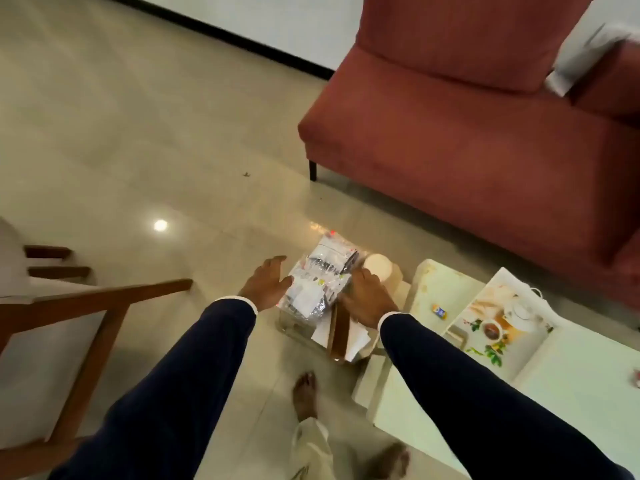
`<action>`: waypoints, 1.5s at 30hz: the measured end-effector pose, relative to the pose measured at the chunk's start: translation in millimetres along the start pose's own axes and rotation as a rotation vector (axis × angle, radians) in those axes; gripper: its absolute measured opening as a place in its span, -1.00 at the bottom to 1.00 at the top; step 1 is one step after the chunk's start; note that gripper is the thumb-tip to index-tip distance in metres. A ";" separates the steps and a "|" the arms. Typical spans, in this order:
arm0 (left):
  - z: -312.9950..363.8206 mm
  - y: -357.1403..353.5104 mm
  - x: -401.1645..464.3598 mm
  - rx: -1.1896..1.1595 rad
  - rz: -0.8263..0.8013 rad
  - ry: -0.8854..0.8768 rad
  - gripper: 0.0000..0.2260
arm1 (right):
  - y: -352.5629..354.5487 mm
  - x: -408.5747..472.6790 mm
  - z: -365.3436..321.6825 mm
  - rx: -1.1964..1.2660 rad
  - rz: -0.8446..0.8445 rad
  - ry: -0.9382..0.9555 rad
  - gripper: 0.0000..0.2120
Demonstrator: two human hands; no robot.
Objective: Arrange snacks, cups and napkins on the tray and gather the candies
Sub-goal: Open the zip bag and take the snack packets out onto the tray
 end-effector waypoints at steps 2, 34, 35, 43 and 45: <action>-21.6 -14.2 20.9 -0.106 -0.066 0.079 -0.51 | -26.5 23.8 -2.5 0.131 -0.038 -0.139 -0.43; -45.6 -110.1 99.9 -0.622 -0.206 0.289 -0.76 | -130.5 93.4 25.0 0.732 0.243 -0.626 -0.23; -43.1 -105.8 96.3 -0.657 -0.206 0.285 -0.76 | -127.9 90.7 23.2 0.748 0.260 -0.619 -0.24; -1.1 -13.5 55.3 -0.822 -0.091 0.201 -0.72 | -62.0 57.7 -15.4 1.098 0.231 -0.497 -0.10; 22.8 12.1 46.6 -0.861 -0.069 0.187 -0.73 | -36.2 46.6 -15.5 1.287 0.169 -0.502 -0.02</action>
Point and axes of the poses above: each hand's wrist, its own x-axis towards the middle knuckle, its own y-axis out of the back of the hand, z = x × y, the point moved 3 cm from there along x, towards the middle knuckle, and after that the axes turned 14 degrees about z, right-handed, at the moved point
